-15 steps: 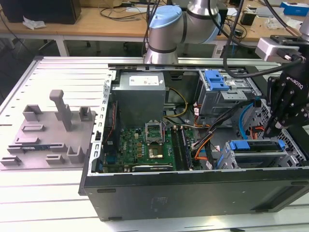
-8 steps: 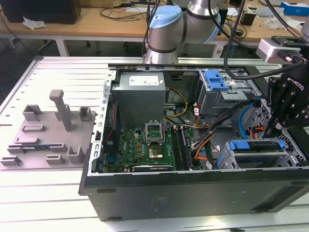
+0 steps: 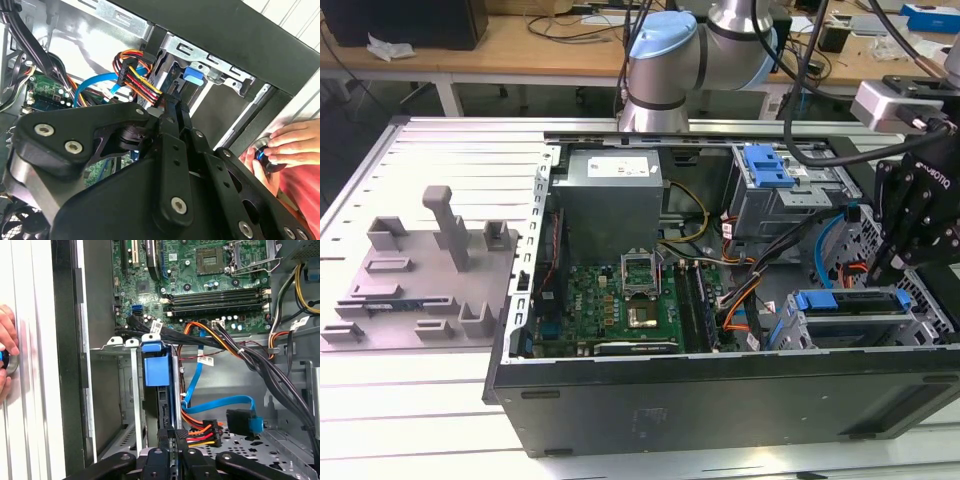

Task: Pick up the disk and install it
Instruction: 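Insert the first disk wire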

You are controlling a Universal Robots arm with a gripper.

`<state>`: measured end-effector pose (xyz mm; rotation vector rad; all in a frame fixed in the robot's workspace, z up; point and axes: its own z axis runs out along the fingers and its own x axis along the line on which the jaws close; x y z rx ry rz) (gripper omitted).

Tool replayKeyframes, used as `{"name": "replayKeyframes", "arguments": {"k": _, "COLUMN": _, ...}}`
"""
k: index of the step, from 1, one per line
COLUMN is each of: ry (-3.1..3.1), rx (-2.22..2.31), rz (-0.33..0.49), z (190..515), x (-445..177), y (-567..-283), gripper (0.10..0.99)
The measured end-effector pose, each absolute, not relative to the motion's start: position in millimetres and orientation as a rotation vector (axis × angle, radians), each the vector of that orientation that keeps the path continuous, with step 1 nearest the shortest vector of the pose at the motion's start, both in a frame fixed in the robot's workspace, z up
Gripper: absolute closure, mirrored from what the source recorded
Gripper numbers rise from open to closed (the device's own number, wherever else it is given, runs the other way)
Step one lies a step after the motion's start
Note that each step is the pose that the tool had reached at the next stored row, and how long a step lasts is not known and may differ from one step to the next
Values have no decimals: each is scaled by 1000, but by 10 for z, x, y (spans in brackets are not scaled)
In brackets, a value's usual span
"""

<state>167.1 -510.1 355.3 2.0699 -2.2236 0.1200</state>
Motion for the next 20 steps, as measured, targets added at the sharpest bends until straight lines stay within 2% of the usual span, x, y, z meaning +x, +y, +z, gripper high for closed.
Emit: {"name": "replayKeyframes", "arguments": {"k": 20, "ry": -2224, "rx": 2070, "rz": 120, "z": 3545, "x": 1681, "y": -5126, "gripper": 922}}
